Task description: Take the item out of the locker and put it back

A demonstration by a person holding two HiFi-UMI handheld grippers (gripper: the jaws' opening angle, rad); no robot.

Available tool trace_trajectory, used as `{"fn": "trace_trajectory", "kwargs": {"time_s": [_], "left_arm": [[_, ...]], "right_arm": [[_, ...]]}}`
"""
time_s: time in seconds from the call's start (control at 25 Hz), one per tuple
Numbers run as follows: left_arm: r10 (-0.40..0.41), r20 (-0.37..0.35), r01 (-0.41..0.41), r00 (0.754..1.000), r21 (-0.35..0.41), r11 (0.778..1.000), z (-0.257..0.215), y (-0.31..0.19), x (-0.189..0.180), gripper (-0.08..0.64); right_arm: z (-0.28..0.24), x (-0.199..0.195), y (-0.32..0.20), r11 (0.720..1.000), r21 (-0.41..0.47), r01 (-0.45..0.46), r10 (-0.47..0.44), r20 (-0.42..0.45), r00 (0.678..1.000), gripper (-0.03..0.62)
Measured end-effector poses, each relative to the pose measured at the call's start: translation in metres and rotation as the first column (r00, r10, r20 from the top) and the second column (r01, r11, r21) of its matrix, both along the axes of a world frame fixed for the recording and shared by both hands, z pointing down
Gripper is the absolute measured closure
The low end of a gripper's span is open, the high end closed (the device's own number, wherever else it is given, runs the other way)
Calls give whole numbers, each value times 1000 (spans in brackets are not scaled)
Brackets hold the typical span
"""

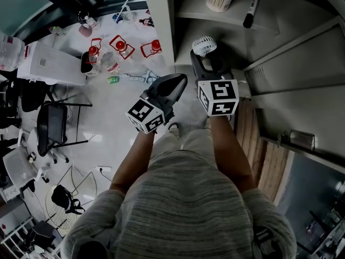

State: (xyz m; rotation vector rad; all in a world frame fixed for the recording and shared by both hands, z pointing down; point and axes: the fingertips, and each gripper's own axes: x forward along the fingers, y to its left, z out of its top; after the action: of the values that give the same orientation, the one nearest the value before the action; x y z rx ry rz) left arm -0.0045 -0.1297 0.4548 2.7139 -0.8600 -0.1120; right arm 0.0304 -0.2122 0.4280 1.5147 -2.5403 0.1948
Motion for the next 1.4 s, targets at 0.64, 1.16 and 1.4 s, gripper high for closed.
{"fn": "trace_trajectory", "kwargs": {"time_s": [0.64, 1.16, 1.4], "left_arm": [[36, -6, -36, 999, 9, 999, -5, 1, 12, 551], [26, 0, -26, 1000, 2, 1000, 0, -2, 8, 551], [17, 9, -17, 1000, -5, 1000, 4, -2, 4, 551]], "right_arm": [[-27, 21, 12, 998, 36, -47, 47, 11, 999, 436], [-3, 12, -4, 999, -6, -41, 41, 4, 999, 436], [8, 2, -10, 999, -23, -42, 43, 24, 999, 436]]}}
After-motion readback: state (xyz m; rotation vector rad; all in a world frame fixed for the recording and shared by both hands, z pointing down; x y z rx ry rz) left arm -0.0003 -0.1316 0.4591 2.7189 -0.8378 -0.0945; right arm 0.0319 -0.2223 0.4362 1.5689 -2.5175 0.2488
